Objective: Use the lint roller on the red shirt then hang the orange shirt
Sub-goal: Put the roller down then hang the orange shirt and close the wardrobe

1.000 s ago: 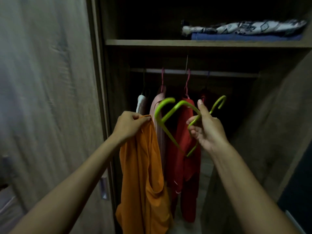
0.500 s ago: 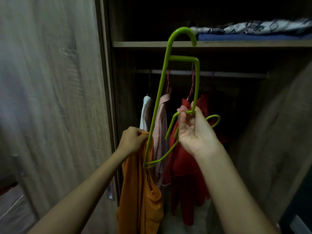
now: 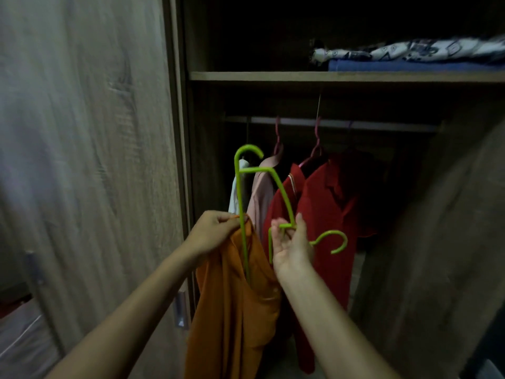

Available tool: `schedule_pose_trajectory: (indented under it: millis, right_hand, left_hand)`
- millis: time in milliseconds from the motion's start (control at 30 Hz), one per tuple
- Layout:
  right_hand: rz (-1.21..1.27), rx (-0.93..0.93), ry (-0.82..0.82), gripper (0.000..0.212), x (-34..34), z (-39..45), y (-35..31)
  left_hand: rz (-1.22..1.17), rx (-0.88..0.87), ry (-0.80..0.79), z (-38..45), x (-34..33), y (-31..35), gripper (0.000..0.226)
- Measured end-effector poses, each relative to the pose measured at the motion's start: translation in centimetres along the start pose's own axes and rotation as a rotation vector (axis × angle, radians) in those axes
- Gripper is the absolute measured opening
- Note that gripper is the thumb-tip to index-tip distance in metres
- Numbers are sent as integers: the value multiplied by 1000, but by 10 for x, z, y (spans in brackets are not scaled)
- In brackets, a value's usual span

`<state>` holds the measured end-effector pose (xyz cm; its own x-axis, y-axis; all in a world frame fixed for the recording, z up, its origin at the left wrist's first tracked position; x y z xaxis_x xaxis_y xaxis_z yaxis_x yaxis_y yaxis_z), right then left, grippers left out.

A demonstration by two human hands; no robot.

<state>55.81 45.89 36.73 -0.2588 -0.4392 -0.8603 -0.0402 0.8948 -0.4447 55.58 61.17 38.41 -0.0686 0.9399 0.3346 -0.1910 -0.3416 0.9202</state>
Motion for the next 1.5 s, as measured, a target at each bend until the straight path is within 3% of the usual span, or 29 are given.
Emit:
schedule_pose_trajectory:
  millis: [267,367,467,600,700,800,933,1000,1100,1200,1300,1433,1500]
  right_hand:
    - [-459,273,48,35,35,15,-7]
    - [-649,392,33,39,37,10,-17]
    - [-972,509,-5,45,40,9,-20]
    - [-1416,400,-258,45,29,-1,-5]
    - [-1288,372,-357,38,14,-9,-12]
    - [-977,386,-252,34,1,-9,-43]
    - [-1096,144,-401,39,1,-20,-35]
    - [-1111,57,-456,35,4,-22,-28]
    - [-1004,124,-371,35,6,-11,-45]
    - [-954,219,-274,38,7,-1,-70]
    - [-976,284,-262,34,7,2,-84]
    - [-1087,355,-241,28,8,-5,-76]
    - [-1009,436,-223,33,13,-8,-69]
  left_hand:
    - [-84,-41,133,-11,37,14,27]
    - [33,-49,154,-16,43,14,27]
    - [294,-170,190,-22,39,23,22]
    - [556,-335,162,-19,8,40,23]
    - [662,-311,174,-9,-9,43,22]
    - [559,-192,189,-6,-9,41,14]
    - [477,-217,189,-8,-12,42,13]
    - [429,-208,60,-7,-16,42,34]
    - [383,-163,-127,-11,-13,42,56]
    - [514,-136,-342,-17,-2,38,44]
    - [337,-62,-503,-26,0,33,31]
    - [343,-170,-389,-26,-20,26,33]
    - [391,-231,-271,-25,-32,24,30]
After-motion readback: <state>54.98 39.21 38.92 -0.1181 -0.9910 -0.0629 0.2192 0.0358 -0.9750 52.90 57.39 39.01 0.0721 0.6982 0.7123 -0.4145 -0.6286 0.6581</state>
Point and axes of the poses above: each hand's wrist, its own z-axis towards the middle knuckle, its own x-axis out of the back of the hand, y = z × x, the point moved 2 cm from there along z, towards the middle knuckle
